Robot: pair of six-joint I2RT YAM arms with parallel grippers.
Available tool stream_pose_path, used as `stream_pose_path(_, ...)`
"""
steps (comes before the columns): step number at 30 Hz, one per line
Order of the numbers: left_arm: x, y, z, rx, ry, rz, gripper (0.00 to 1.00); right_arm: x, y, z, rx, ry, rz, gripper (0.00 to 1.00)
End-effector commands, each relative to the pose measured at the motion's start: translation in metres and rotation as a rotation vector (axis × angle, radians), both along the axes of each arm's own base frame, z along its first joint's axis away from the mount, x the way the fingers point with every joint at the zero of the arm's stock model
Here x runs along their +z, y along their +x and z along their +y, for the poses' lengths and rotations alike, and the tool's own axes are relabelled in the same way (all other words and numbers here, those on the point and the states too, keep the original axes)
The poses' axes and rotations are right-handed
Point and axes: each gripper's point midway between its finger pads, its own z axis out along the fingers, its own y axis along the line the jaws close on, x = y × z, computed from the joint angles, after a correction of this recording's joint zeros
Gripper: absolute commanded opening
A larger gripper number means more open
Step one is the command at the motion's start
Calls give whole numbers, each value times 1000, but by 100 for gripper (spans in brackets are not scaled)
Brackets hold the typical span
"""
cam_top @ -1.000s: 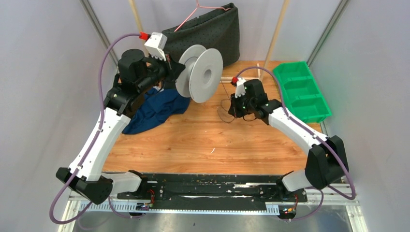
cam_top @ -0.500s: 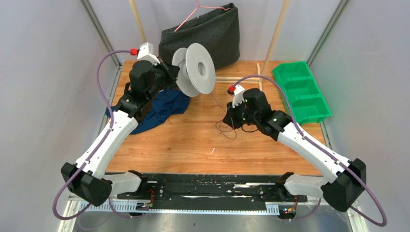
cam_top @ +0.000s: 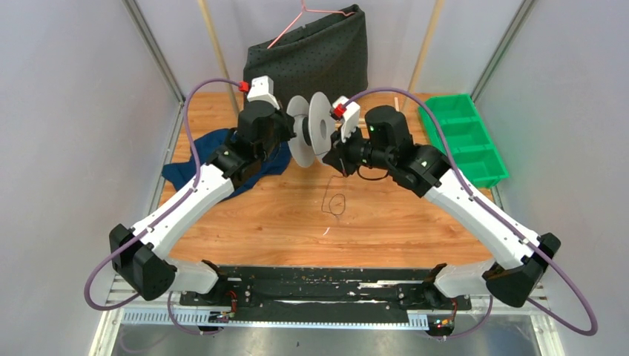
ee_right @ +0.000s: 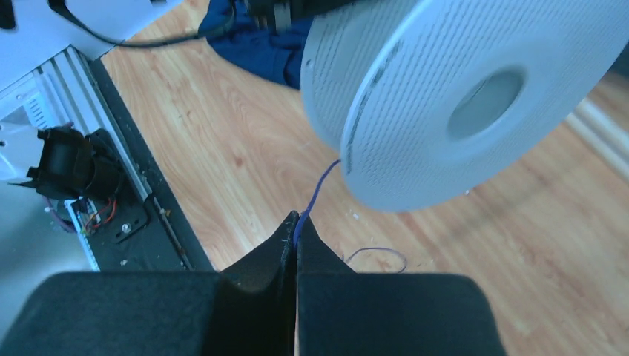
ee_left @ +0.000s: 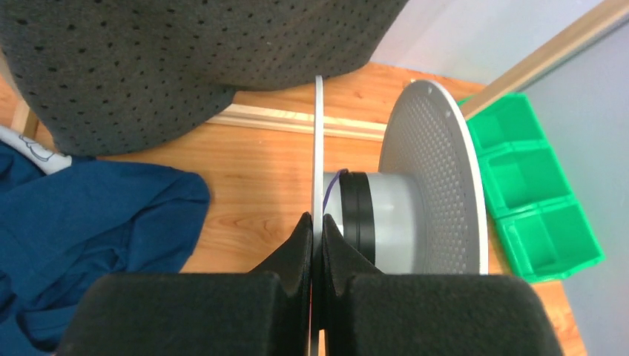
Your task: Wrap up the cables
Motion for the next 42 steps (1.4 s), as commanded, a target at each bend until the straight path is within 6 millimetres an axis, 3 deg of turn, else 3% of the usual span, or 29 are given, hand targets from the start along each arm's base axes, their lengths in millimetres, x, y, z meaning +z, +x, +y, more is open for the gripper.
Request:
stream_pose_path(1, 27, 0, -7, -76, 66, -99, 0, 21, 11, 4, 6, -37, -82, 1)
stream_pose_path(9, 11, -29, -29, -383, 278, -120, 0, 34, 66, -15, -123, -147, -216, 1)
stream_pose_path(15, 4, -54, -29, -561, 439, -119, 0, 36, 92, -36, -228, -196, -249, 1)
stream_pose_path(20, 21, -74, -32, -652, 455, -197, 0, 9, 115, -69, -347, -199, -165, 6)
stream_pose_path(22, 33, -77, -31, -662, 457, -226, 0, -11, 124, -85, -402, -181, -111, 17)
stream_pose_path(24, 45, -78, -30, -658, 456, -239, 0, -32, 129, -97, -435, -134, -40, 34)
stream_pose_path(26, 55, -80, -30, -665, 455, -242, 0, -52, 132, -105, -456, -88, 31, 52)
stream_pose_path(29, 74, -82, -31, -670, 436, -251, 0, -76, 133, -115, -473, -63, 113, 66)
stream_pose_path(32, 97, -79, -31, -644, 401, -261, 0, -84, 131, -124, -483, -43, 157, 70)
stream_pose_path(35, 123, -71, -24, -560, 363, -270, 0, -78, 122, -129, -473, -19, 130, 73)
stream_pose_path(42, 168, -69, -19, -467, 235, -321, 0, -73, 91, -118, -343, 137, -47, 76)
